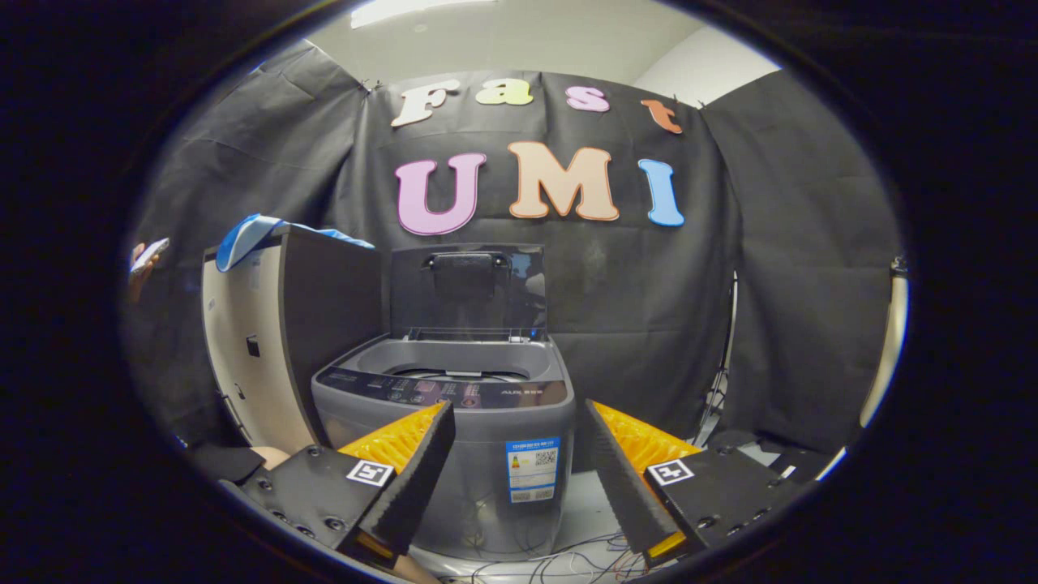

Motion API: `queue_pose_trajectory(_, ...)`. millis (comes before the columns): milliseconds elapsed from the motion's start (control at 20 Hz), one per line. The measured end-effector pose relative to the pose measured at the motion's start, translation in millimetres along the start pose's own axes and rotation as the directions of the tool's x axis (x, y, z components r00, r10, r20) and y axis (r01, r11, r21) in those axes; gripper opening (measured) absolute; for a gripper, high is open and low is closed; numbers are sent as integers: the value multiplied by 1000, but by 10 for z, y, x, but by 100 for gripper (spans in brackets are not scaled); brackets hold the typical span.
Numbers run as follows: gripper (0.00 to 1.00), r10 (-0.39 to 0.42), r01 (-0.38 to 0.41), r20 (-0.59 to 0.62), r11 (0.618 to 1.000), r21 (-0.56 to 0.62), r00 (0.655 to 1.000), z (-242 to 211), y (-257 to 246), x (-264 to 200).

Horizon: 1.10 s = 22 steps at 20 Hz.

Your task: Put the clothes into the washing machine and then close the washing machine lid.

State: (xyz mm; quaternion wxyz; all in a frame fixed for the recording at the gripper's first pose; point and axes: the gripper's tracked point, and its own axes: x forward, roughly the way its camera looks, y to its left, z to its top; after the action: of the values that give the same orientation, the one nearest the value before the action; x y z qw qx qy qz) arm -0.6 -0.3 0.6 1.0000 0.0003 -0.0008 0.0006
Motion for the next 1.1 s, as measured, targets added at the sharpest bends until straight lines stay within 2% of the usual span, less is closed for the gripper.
queue_pose_trajectory(600,98,-2,2,3,1000,2,1000,2,-6,8)
queue_pose_trajectory(800,98,-26,26,10,1000,0,1000,22,-51,15)
queue_pose_trajectory(950,98,-35,35,49,999,15,998,234,1,101)
queue_pose_trajectory(1100,98,17,-17,111,1000,-4,994,718,247,307)
